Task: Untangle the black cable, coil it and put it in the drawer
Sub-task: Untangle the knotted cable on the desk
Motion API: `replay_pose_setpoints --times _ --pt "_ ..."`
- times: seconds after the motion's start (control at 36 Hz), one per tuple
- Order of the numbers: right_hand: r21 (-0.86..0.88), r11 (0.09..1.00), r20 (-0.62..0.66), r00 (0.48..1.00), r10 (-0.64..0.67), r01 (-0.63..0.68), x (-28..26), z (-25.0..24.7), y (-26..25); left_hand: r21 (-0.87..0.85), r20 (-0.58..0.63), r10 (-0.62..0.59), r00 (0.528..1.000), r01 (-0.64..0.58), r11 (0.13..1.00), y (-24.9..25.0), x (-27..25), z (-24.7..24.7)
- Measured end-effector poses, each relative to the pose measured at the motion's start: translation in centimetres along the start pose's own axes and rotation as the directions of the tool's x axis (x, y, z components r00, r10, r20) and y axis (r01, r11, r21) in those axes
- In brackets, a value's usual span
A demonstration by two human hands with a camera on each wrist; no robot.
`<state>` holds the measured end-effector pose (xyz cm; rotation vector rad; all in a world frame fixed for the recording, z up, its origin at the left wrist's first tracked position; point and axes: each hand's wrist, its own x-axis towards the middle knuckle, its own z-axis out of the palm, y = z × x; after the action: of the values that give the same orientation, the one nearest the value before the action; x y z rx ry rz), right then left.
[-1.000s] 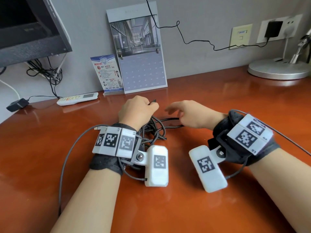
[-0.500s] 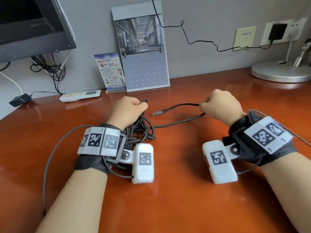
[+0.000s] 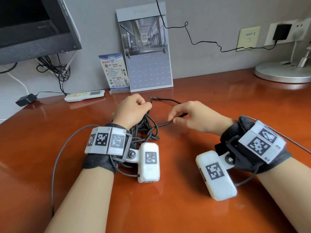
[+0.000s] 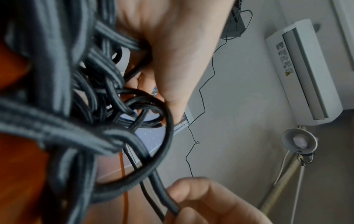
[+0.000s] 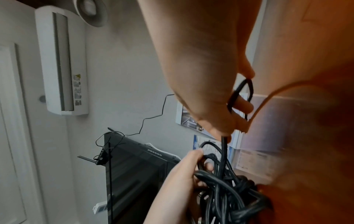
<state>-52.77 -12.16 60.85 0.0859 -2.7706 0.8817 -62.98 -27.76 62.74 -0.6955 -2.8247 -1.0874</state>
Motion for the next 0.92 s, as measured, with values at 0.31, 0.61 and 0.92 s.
replay_pose_setpoints --times 0.31,0.61,0.92 --pt "0.112 0.992 -0.165 0.983 0.079 -0.060 1.2 1.1 -0.1 -0.014 -0.121 -0.065 0.990 0.064 0.998 0.2 0.2 0.8" --pt "0.095 0.985 -0.093 0.984 0.150 -0.141 0.9 2.9 -3.2 -0.006 -0.151 -0.116 0.982 0.116 0.993 1.1 0.1 0.9" --pt "-0.094 0.895 -0.054 0.900 0.432 -0.435 1.3 3.4 -4.1 0.172 0.127 0.003 0.992 -0.025 0.985 2.3 -0.6 -1.2"
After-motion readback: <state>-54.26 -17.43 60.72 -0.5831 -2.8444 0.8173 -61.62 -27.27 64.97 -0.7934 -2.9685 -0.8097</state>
